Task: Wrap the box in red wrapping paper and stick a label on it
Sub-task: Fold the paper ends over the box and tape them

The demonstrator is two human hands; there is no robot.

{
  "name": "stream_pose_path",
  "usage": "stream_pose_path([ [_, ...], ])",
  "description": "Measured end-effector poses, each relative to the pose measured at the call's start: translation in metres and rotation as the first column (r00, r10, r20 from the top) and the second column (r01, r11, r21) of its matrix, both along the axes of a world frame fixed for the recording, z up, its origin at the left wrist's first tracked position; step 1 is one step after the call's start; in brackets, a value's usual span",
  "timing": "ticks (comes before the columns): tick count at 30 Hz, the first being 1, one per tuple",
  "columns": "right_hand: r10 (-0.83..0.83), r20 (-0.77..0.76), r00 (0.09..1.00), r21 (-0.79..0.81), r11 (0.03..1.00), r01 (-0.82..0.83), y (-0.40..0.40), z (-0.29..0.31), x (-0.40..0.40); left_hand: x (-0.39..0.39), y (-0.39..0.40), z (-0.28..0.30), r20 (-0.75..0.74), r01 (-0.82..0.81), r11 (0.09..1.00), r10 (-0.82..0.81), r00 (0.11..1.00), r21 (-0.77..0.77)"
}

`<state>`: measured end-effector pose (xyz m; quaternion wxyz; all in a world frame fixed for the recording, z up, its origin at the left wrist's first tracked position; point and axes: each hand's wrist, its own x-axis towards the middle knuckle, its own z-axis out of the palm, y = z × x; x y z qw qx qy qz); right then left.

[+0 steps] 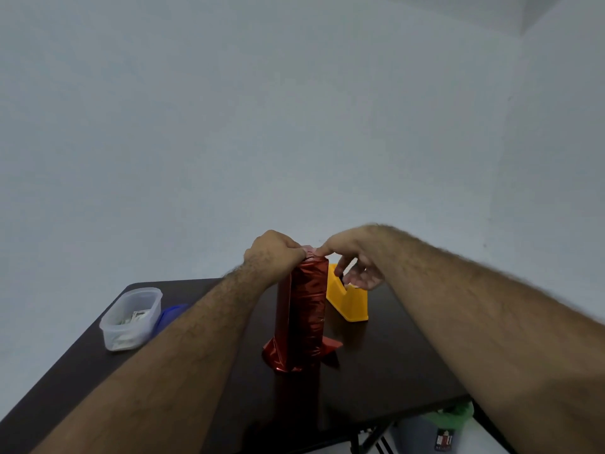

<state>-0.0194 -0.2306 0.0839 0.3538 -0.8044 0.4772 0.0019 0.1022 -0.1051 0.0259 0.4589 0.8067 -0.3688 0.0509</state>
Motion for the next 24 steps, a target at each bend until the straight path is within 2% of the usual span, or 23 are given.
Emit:
stream_pose_path([
  [2, -0.038, 0.089, 0.995, 0.133, 0.991, 0.026, -0.011, -0.018, 0.002, -0.005, 0.001, 0.000, -0.006, 0.012, 1.000, -0.012, 1.000, 0.002],
  [6, -0.098, 0.294, 0.951, 0.043, 0.995, 0.090, -0.015, -0.043, -0.002, -0.004, 0.003, 0.001, -0.021, 0.021, 1.000, -0.021, 1.000, -0.003],
  [8, -0.061, 0.462, 0.885, 0.125, 0.992, 0.003, -0.018, -0.043, 0.001, -0.003, 0.003, -0.001, -0.019, 0.023, 1.000, -0.023, 1.000, -0.010],
  [9, -0.007, 0.496, 0.868, 0.142, 0.987, -0.073, -0.019, -0.042, 0.006, -0.004, 0.003, -0.001, -0.019, 0.023, 1.000, -0.023, 1.000, -0.019],
  [11, 0.110, 0.460, 0.881, 0.109, 0.978, -0.179, -0.015, -0.042, 0.015, -0.004, 0.003, -0.002, -0.014, 0.026, 0.999, -0.027, 1.000, -0.037],
  [13, 0.166, 0.397, 0.903, 0.052, 0.978, -0.203, -0.013, -0.048, 0.022, -0.001, 0.003, -0.003, -0.008, 0.024, 0.998, -0.025, 1.000, -0.056],
  [17, 0.178, 0.447, 0.876, 0.048, 0.974, -0.222, -0.015, -0.059, 0.023, 0.001, 0.004, -0.005, -0.028, 0.016, 0.997, -0.018, 0.999, -0.071],
  [20, 0.142, 0.468, 0.872, 0.020, 0.985, -0.172, -0.014, -0.055, 0.016, -0.005, 0.005, -0.003, -0.042, 0.024, 0.998, -0.027, 0.999, -0.066],
  [24, 0.134, 0.398, 0.908, -0.024, 0.990, -0.136, -0.012, -0.047, 0.015, -0.006, 0.006, -0.001, -0.049, 0.003, 0.998, -0.006, 0.999, -0.056],
])
